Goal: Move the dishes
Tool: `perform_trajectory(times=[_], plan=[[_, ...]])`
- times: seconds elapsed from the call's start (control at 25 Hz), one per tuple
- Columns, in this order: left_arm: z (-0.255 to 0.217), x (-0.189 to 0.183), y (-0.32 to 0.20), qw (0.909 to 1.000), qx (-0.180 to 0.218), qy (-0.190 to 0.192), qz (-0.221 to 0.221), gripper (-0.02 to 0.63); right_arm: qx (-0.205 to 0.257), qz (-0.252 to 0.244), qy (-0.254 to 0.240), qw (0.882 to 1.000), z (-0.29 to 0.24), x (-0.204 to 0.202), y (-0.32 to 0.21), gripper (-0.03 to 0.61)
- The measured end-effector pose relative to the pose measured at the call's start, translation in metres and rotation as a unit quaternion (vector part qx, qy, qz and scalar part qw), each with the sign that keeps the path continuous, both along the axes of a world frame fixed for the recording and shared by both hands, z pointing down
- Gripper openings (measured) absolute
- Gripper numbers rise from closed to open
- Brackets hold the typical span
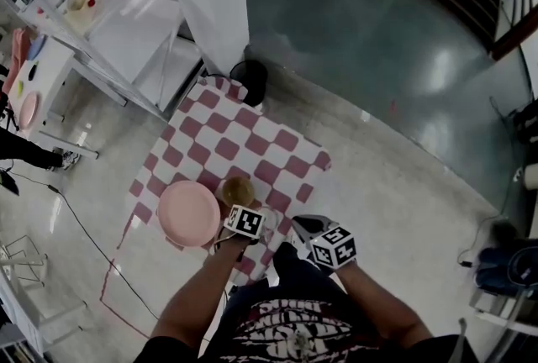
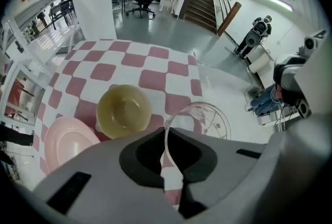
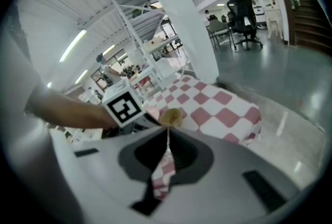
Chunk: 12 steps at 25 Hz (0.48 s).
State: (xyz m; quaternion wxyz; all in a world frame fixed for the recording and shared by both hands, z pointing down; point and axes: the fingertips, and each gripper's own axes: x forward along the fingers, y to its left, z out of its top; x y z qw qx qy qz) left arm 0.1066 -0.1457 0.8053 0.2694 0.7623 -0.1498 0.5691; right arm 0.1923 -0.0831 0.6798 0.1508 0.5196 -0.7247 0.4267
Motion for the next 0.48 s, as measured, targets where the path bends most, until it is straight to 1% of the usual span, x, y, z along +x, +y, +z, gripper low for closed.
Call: perform_trajectory(times=[0.12,0.32,0.48], plan=[[0.002,0.021,-0.004,1.0000,0.001,-0.001,0.000,0.041,-0.002,-0.007,-0.001,1.000,0.003,0.014,-0.005,0.035],[0.003,0.059,-0.028,0.9995,0.031,0.005,-0.003,0.041,-0.004,-0.014,-0.001,1.000,0.007,0.040,-0.013,0.035],[0.011,0.075,-0.041,0.9994,0.028,-0.003,-0.018,0.041,-0.004,-0.023,-0.002,1.000,0.008,0.050,-0.017,0.035]])
